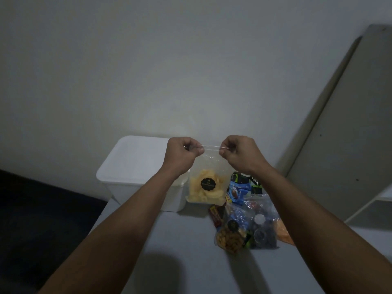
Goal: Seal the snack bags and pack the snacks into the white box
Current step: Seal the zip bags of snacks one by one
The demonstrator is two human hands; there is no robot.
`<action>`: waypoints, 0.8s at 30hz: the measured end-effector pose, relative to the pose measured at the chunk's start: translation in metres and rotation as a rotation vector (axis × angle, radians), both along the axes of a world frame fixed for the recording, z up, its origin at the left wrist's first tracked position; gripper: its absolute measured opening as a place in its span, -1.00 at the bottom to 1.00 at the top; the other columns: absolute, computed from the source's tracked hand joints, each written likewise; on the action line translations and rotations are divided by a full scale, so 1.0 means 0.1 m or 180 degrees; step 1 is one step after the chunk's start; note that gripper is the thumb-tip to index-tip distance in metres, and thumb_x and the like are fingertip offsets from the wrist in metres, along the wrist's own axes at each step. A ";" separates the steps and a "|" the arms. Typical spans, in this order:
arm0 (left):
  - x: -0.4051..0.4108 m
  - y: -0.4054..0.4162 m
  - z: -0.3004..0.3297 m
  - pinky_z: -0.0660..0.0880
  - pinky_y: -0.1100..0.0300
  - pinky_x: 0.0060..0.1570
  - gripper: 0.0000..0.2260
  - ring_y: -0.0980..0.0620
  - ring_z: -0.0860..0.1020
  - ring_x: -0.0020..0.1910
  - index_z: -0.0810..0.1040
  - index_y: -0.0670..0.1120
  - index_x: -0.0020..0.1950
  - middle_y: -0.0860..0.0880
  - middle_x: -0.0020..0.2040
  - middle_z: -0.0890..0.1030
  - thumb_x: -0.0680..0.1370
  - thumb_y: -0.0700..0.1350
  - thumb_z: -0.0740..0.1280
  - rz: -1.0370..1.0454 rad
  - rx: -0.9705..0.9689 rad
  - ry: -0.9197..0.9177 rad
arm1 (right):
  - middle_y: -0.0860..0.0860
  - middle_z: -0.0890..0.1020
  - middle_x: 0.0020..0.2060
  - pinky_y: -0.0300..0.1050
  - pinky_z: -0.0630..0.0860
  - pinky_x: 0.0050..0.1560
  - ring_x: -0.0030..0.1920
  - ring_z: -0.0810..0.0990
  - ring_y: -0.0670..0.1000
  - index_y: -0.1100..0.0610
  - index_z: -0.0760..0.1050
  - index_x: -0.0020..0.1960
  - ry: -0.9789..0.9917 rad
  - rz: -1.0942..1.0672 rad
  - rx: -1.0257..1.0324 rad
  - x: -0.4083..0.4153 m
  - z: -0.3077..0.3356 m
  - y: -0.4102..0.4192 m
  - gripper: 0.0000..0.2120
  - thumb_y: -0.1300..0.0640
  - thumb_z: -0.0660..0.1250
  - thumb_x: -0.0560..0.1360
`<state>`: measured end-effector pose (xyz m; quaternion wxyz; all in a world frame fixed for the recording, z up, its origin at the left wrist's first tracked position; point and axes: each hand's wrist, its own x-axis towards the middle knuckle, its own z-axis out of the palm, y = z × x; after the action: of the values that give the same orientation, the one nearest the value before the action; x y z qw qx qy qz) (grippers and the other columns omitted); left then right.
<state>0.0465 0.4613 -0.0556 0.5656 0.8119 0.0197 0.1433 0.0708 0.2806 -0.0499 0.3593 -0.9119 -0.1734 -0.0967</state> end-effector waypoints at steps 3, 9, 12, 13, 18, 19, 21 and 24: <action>0.00 -0.03 0.02 0.42 0.36 -0.28 -0.93 0.15 0.52 -0.33 0.63 -0.12 -0.22 0.08 -0.30 0.60 0.44 -0.24 0.46 -0.0061 0.0042 -0.0012 | -0.07 0.62 -0.29 -0.08 0.53 -0.16 -0.22 0.58 -0.01 0.03 0.59 -0.16 -0.0115 0.0039 -0.0037 0.00 0.02 0.00 -0.96 0.09 0.41 0.47; 0.01 -0.05 0.01 0.47 0.40 -0.26 -0.92 0.19 0.55 -0.27 0.67 -0.14 -0.13 0.00 -0.21 0.64 0.41 -0.18 0.50 -0.0385 0.0055 -0.0012 | -0.07 0.57 -0.33 -0.13 0.43 -0.19 -0.26 0.55 0.01 0.06 0.60 -0.15 -0.0290 -0.0063 -0.0276 -0.01 0.04 0.01 -0.97 0.14 0.39 0.47; 0.02 -0.06 0.00 0.43 0.46 -0.30 -0.93 0.27 0.52 -0.35 0.68 -0.17 -0.15 -0.01 -0.27 0.62 0.41 -0.20 0.49 -0.0368 0.0068 -0.0051 | -0.07 0.60 -0.32 -0.14 0.44 -0.18 -0.25 0.56 -0.02 0.05 0.61 -0.15 -0.0319 0.0007 -0.0248 -0.02 0.04 0.02 -0.97 0.14 0.40 0.46; 0.02 -0.06 0.00 0.42 0.47 -0.31 -0.93 0.29 0.51 -0.37 0.67 -0.19 -0.15 -0.01 -0.28 0.62 0.41 -0.22 0.49 -0.0360 0.0044 -0.0080 | -0.06 0.61 -0.30 -0.12 0.48 -0.17 -0.23 0.57 -0.01 0.04 0.61 -0.15 -0.0293 0.0038 -0.0221 -0.02 0.05 0.02 -0.97 0.13 0.40 0.47; 0.02 -0.07 0.00 0.41 0.48 -0.31 -0.92 0.30 0.51 -0.37 0.67 -0.22 -0.15 -0.02 -0.27 0.62 0.41 -0.23 0.49 -0.0368 0.0119 -0.0224 | -0.06 0.64 -0.27 -0.03 0.55 -0.09 -0.20 0.59 0.00 0.04 0.63 -0.13 -0.0218 0.0180 -0.0283 0.00 0.07 0.02 -0.95 0.08 0.40 0.46; 0.01 -0.07 0.00 0.41 0.47 -0.31 -0.93 0.29 0.51 -0.37 0.67 -0.21 -0.15 -0.01 -0.27 0.62 0.41 -0.22 0.49 -0.0385 0.0123 -0.0232 | -0.05 0.64 -0.28 -0.01 0.56 -0.09 -0.21 0.59 0.01 0.04 0.62 -0.14 -0.0246 0.0169 -0.0312 0.00 0.08 0.02 -0.96 0.10 0.40 0.46; 0.01 -0.08 -0.01 0.42 0.46 -0.31 -0.94 0.28 0.52 -0.36 0.67 -0.18 -0.17 0.00 -0.27 0.62 0.41 -0.21 0.49 -0.0447 0.0143 -0.0219 | -0.04 0.63 -0.29 0.01 0.55 -0.08 -0.21 0.59 0.03 0.06 0.62 -0.16 -0.0331 0.0102 -0.0375 0.01 0.07 0.03 -0.97 0.13 0.39 0.45; 0.01 -0.08 0.00 0.43 0.47 -0.30 -0.95 0.30 0.53 -0.35 0.67 -0.16 -0.16 0.02 -0.25 0.63 0.41 -0.21 0.49 -0.0519 0.0179 -0.0140 | -0.05 0.62 -0.29 0.04 0.54 -0.06 -0.19 0.59 0.04 0.05 0.60 -0.16 -0.0384 0.0082 -0.0472 0.00 0.05 0.04 -0.97 0.13 0.38 0.44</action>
<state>0.0470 0.4534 -0.0561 0.5526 0.8231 -0.0630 0.1150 0.0712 0.2842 -0.0452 0.2810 -0.9262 -0.2131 -0.1337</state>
